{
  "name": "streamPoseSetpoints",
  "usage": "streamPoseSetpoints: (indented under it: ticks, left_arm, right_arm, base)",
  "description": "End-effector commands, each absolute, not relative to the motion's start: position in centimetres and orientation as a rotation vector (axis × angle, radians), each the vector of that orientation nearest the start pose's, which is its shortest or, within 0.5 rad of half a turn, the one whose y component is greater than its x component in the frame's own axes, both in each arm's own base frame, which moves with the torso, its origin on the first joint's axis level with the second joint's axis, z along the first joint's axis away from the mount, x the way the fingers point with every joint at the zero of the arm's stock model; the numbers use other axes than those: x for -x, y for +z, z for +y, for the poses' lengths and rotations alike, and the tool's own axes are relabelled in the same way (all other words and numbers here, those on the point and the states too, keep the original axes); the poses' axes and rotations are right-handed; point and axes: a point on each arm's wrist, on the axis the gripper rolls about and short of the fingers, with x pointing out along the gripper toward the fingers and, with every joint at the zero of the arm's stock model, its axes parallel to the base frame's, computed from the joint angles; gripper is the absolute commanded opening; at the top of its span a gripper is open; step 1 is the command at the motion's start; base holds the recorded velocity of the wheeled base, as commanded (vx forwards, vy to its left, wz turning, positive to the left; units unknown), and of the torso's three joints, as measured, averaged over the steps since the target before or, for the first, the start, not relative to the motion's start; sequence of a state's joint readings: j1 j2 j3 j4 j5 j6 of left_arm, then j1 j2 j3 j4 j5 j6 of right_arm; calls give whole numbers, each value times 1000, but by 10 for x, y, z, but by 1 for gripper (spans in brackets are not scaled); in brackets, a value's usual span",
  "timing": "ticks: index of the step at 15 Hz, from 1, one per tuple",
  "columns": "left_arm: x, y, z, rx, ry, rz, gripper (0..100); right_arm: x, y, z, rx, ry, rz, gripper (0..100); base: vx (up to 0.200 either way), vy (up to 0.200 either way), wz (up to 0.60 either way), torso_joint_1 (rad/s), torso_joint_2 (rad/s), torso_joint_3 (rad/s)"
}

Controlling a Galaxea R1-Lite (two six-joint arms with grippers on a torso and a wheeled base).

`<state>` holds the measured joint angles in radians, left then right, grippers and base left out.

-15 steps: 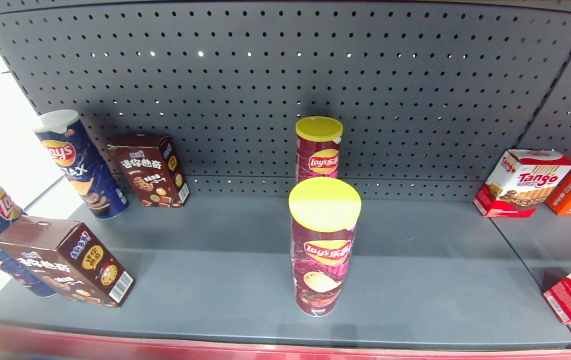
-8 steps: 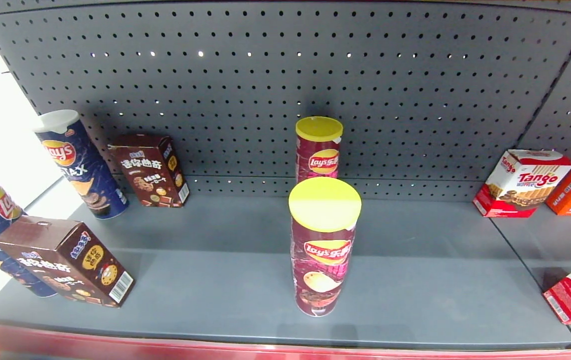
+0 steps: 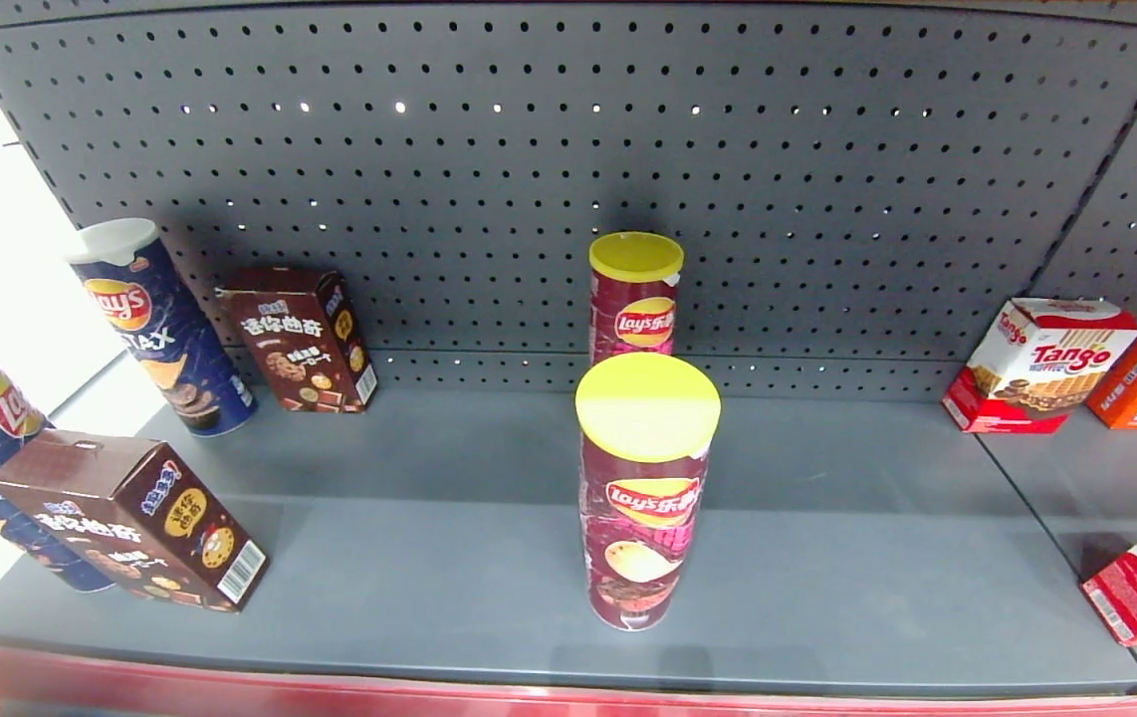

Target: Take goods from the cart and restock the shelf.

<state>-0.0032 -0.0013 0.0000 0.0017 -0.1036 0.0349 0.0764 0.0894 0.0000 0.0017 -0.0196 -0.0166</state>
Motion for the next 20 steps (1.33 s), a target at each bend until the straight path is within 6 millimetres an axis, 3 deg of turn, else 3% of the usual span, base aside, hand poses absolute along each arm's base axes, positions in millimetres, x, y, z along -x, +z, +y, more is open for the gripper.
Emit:
streamPoseSetpoints:
  ticks: [1,10,12,20]
  left_arm:
    - [23,75,-2,-34,-104,0,100]
    - [23,75,-2,-29,-100,-1,100]
    - [23,75,-2,-32,-103,-2,100]
    - [23,75,-2,-32,-103,-2,100]
  right_arm:
    - [16,77,-2,20,59,95,100]
    - [15,77,-2,20,59,96,100]
    - [15,77,-2,20,59,96,100]
    - [15,77,-2,20,59,96,100]
  base:
    - [0,0,-600,7,-2,2]
    - [0,0,0,0,0,0]
    - [0,200,0,0,5,0]
    - [0,25,0,-1,0,0]
